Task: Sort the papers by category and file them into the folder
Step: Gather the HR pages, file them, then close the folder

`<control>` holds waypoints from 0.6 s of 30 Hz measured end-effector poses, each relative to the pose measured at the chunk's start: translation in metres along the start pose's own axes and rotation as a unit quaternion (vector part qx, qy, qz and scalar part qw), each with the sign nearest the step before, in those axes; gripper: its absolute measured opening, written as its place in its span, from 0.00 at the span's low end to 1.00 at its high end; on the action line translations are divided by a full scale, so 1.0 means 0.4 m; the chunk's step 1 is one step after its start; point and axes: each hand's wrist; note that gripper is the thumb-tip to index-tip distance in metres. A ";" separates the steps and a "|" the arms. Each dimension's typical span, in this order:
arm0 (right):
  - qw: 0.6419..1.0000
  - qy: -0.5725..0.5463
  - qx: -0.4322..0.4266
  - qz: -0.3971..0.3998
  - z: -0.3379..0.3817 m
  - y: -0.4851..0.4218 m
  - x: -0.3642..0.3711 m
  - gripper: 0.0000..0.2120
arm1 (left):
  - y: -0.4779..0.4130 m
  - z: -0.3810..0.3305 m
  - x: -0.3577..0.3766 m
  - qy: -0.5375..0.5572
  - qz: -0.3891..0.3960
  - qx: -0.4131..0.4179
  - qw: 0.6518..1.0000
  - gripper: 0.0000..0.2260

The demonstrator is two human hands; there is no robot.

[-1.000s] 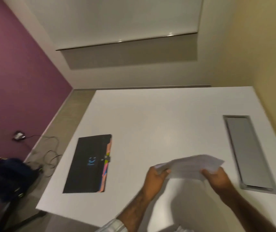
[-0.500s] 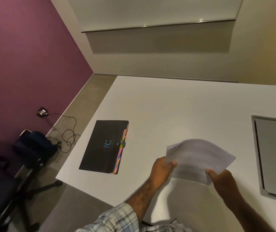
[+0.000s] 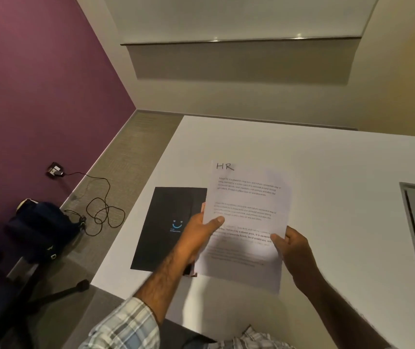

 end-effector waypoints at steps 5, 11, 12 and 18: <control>0.999 0.013 0.014 -0.050 0.049 -0.023 0.129 0.08 | -0.050 -0.037 -0.155 -0.056 0.059 -0.001 0.997 0.11; 0.985 -0.019 0.062 -0.161 0.034 -0.023 0.166 0.04 | -0.153 0.121 -0.280 -0.345 -0.098 0.089 0.929 0.07; 0.982 -0.024 0.074 -0.173 0.026 -0.013 0.163 0.04 | -0.156 0.151 -0.292 -0.407 -0.082 0.082 0.906 0.12; 0.970 -0.033 0.105 -0.218 -0.005 0.058 0.135 0.05 | -0.166 0.292 -0.307 -0.614 -0.001 -0.026 0.789 0.49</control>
Point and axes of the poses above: each hand's wrist, its own y-axis away from the middle knuckle, its own x-axis out of the palm, z = x × y, and after that the axes turned 6 degrees about y, right-handed
